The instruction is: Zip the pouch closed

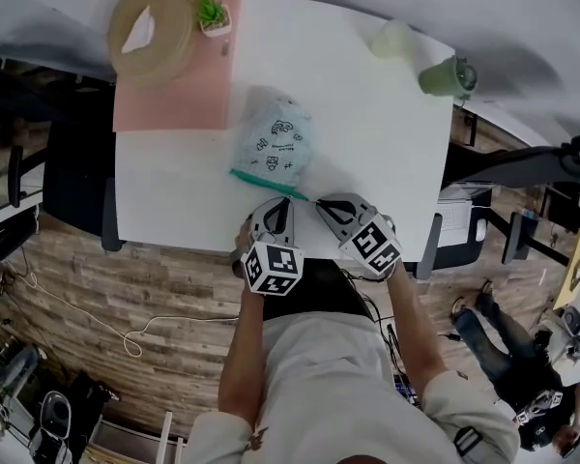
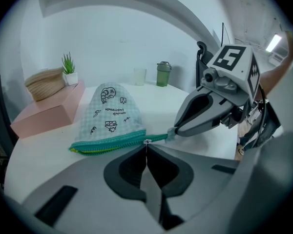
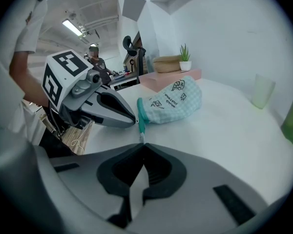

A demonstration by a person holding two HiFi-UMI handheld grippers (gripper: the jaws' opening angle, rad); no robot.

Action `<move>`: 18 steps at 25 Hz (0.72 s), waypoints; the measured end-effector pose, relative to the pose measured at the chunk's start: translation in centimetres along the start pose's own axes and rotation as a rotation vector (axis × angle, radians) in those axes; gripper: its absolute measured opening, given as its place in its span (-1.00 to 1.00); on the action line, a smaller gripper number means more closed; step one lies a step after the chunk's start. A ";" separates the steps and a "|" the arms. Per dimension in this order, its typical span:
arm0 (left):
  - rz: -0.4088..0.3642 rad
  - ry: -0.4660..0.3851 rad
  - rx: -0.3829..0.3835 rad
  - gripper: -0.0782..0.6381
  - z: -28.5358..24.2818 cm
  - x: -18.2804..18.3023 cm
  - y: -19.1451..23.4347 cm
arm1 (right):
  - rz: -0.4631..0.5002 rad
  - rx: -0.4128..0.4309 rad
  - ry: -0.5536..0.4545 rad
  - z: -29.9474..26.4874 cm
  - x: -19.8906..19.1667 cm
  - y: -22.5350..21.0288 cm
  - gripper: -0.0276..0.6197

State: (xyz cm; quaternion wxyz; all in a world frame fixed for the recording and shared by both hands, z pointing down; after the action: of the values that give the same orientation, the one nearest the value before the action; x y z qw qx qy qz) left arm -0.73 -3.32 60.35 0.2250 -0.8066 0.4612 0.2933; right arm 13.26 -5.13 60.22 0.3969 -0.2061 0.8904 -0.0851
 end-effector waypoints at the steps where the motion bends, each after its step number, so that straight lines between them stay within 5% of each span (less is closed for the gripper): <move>1: 0.006 0.000 0.007 -0.78 0.0 0.0 0.2 | 0.000 -0.002 0.003 0.0 0.0 0.0 -0.91; 18: 0.069 0.008 0.082 -0.78 0.2 -0.5 4.1 | -0.025 -0.034 0.018 0.5 -0.3 -0.9 -0.91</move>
State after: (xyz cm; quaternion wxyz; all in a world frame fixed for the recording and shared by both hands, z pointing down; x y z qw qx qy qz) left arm -4.54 -4.81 60.22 0.2456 -0.7816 0.5012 0.2785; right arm 14.08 -5.76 60.40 0.3842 -0.2233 0.8926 -0.0768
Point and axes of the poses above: the fingertips, and each gripper's own axes: z backward along the fingers, y to its left, x out of its top, the point moved 8 cm from there along z, backward along the fingers, and after that the axes turned 11 degrees about x, right-handed, at the moved point
